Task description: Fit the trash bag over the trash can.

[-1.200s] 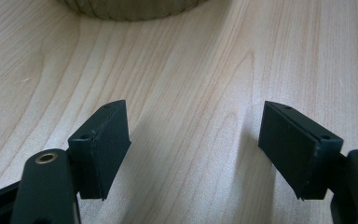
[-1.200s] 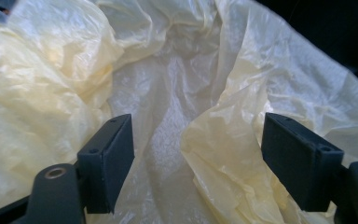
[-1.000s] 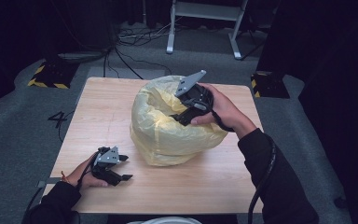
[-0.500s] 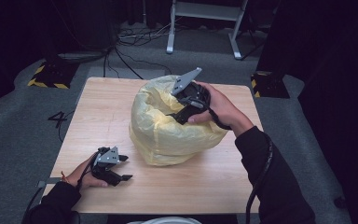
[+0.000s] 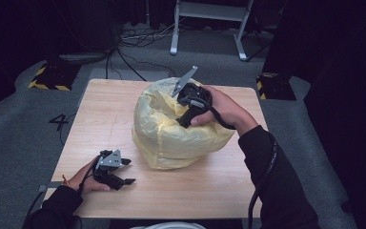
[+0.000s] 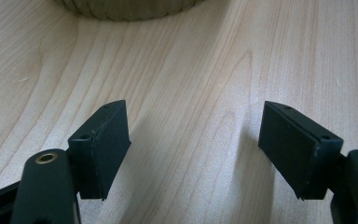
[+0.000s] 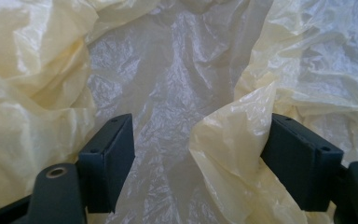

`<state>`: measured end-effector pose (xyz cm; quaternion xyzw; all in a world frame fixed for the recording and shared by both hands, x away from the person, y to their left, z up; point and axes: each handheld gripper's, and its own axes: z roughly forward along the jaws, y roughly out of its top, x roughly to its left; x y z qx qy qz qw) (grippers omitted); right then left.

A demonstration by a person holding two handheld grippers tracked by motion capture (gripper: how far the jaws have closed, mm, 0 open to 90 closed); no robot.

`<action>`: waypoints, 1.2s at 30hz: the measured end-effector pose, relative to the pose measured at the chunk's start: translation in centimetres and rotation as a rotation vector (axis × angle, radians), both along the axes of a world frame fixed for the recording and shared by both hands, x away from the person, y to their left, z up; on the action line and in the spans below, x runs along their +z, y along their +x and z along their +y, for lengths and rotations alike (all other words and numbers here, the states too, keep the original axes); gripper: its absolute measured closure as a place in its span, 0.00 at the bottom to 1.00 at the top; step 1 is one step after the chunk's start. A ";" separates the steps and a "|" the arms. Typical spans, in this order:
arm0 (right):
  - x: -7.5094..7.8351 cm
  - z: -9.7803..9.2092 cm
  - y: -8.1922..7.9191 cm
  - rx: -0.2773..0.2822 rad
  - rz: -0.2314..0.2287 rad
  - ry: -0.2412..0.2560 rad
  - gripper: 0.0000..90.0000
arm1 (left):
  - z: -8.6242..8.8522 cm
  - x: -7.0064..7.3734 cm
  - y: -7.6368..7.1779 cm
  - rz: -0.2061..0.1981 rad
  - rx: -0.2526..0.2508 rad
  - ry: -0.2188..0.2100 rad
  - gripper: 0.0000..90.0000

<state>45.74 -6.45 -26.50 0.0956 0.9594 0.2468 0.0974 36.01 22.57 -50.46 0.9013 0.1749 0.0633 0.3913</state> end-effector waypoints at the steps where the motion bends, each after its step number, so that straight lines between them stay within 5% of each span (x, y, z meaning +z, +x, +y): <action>1: 0.0 0.1 0.0 -0.001 0.003 -0.009 0.29 | 0.0 0.0 0.0 0.000 0.000 0.000 0.27; 15: -0.9 1.6 -0.2 -0.029 -0.018 -0.218 0.35 | 0.0 0.0 0.0 -0.003 -0.008 0.000 0.28; 19: -0.6 1.3 -0.1 -0.018 -0.014 -0.169 0.32 | 0.0 0.0 0.0 0.000 -0.007 -0.001 0.28; 30: 1.0 -1.5 -0.5 -0.022 -0.073 0.098 0.27 | 0.0 0.0 0.0 0.001 -0.007 -0.001 0.28; 36: 1.5 -2.5 -0.8 -0.013 -0.106 0.167 0.26 | 0.0 0.0 0.0 0.001 -0.007 -0.001 0.28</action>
